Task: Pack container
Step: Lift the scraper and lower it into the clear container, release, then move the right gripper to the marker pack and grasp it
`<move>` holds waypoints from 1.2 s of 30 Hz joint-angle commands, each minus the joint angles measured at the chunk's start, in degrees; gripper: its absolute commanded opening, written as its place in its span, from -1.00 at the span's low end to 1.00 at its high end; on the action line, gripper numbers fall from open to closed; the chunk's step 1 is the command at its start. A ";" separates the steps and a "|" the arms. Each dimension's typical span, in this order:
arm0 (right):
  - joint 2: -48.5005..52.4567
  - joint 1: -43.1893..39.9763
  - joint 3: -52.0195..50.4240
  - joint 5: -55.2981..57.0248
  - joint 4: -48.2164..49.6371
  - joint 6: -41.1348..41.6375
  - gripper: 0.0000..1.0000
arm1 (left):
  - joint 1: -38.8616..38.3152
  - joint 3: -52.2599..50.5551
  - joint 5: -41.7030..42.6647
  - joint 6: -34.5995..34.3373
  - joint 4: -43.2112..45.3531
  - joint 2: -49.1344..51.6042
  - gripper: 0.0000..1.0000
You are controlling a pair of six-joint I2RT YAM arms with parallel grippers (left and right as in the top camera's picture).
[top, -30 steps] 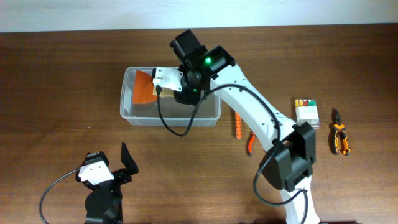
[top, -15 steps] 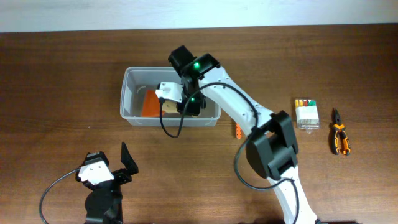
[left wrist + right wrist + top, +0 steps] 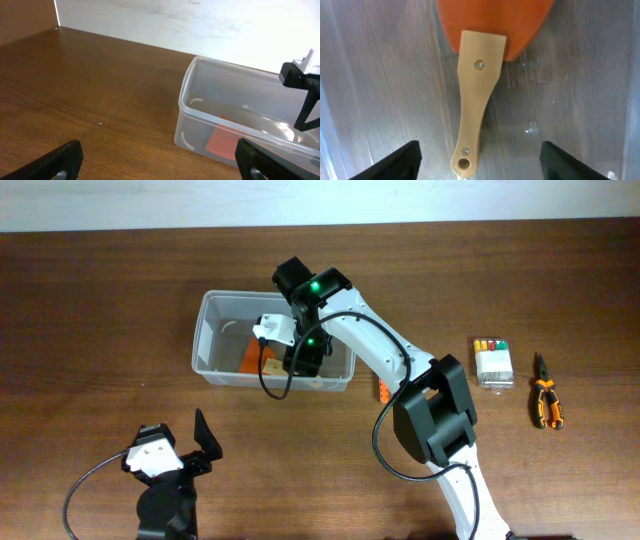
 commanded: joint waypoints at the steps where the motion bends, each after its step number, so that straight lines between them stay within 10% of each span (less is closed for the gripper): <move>1: -4.13 -0.57 3.43 -0.46 -1.14 3.89 0.56 | -0.17 -0.20 -0.22 0.50 -0.09 -0.26 0.98; 17: -14.19 -35.69 28.96 8.07 -27.52 30.64 0.90 | -0.17 -0.20 -0.20 0.50 -0.09 -0.26 0.99; 26: -14.16 -56.74 18.88 4.33 -27.50 28.63 0.94 | -0.17 -0.20 -0.22 0.50 -0.09 -0.26 0.98; 36: -14.19 -59.30 -5.09 -0.76 -21.07 23.85 0.97 | -0.17 -0.20 -0.22 0.50 -0.09 -0.26 0.98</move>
